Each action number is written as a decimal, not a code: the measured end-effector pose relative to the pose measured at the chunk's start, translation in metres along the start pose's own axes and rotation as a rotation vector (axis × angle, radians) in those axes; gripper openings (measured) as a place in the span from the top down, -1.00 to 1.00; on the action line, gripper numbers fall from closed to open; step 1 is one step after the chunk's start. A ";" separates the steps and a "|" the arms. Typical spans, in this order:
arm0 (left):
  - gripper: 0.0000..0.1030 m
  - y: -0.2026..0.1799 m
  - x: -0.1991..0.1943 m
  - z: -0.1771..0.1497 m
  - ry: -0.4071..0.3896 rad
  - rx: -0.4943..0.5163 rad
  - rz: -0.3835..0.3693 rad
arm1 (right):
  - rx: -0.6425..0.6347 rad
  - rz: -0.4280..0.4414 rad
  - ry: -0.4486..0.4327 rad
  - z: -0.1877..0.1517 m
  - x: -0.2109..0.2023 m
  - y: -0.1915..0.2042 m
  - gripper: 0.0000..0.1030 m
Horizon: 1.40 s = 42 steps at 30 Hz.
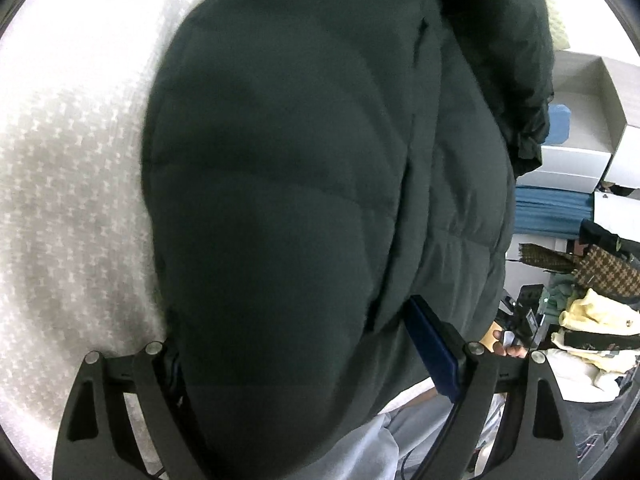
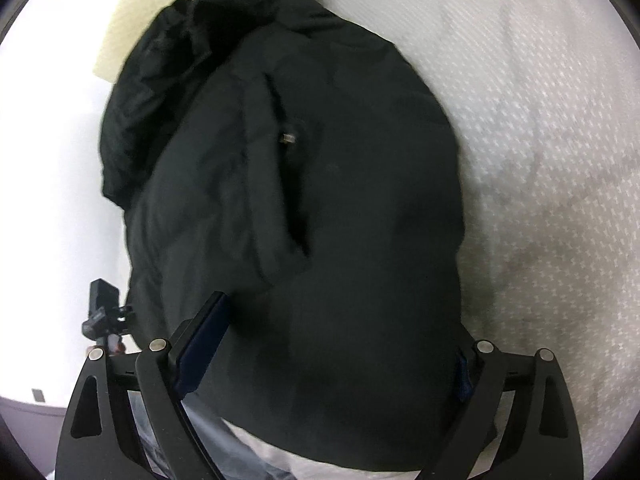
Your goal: Fold large clothes
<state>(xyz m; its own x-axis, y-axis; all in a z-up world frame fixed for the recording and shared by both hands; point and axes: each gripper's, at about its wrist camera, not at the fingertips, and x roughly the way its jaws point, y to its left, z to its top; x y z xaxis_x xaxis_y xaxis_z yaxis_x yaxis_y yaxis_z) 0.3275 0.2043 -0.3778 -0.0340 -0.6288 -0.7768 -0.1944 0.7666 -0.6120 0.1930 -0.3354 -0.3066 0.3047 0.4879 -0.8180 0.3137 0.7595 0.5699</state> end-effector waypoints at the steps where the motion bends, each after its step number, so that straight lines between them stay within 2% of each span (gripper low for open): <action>1: -0.77 -0.001 0.002 0.001 0.004 0.002 0.006 | 0.033 0.016 0.005 0.001 0.002 -0.007 -0.78; 4: -0.76 -0.009 0.009 0.001 0.022 0.014 0.015 | 0.075 0.048 0.010 0.001 0.003 -0.018 -0.77; 8: -0.74 -0.021 0.010 0.001 0.038 0.043 -0.017 | 0.030 0.114 0.026 -0.001 0.003 -0.003 -0.80; 12: -0.52 -0.031 0.014 -0.004 0.041 0.083 -0.020 | -0.112 0.043 0.008 -0.008 0.000 0.032 -0.77; 14: -0.47 -0.033 0.019 -0.006 0.045 0.080 -0.016 | -0.153 0.007 -0.005 -0.011 -0.001 0.042 -0.73; 17: -0.40 -0.041 0.026 -0.006 0.051 0.070 -0.004 | -0.188 -0.046 -0.028 -0.014 -0.003 0.050 -0.44; 22: -0.31 -0.048 0.033 -0.005 0.055 0.076 0.026 | -0.206 -0.054 -0.054 -0.016 -0.012 0.042 0.02; 25: -0.20 -0.051 0.036 -0.005 0.054 0.085 0.035 | -0.297 -0.082 -0.082 -0.022 -0.017 0.053 0.25; 29: 0.07 -0.058 0.037 -0.004 0.039 0.097 0.053 | -0.437 -0.136 -0.124 -0.032 -0.023 0.072 0.54; 31: 0.19 -0.062 0.036 -0.004 0.030 0.108 0.060 | -0.503 -0.161 -0.144 -0.039 -0.024 0.080 0.62; 36: 0.56 -0.074 0.024 -0.009 -0.028 0.142 0.054 | -0.560 -0.164 -0.174 -0.045 -0.027 0.087 0.74; 42: 0.73 -0.080 -0.002 -0.022 -0.128 0.123 -0.019 | -0.622 -0.162 -0.236 -0.054 -0.039 0.101 0.80</action>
<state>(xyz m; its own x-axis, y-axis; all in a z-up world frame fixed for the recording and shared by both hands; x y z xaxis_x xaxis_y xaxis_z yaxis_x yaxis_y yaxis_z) 0.3216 0.1414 -0.3242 0.0956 -0.6278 -0.7725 -0.0718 0.7697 -0.6344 0.1648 -0.2543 -0.2213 0.5079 0.2939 -0.8097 -0.1816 0.9554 0.2329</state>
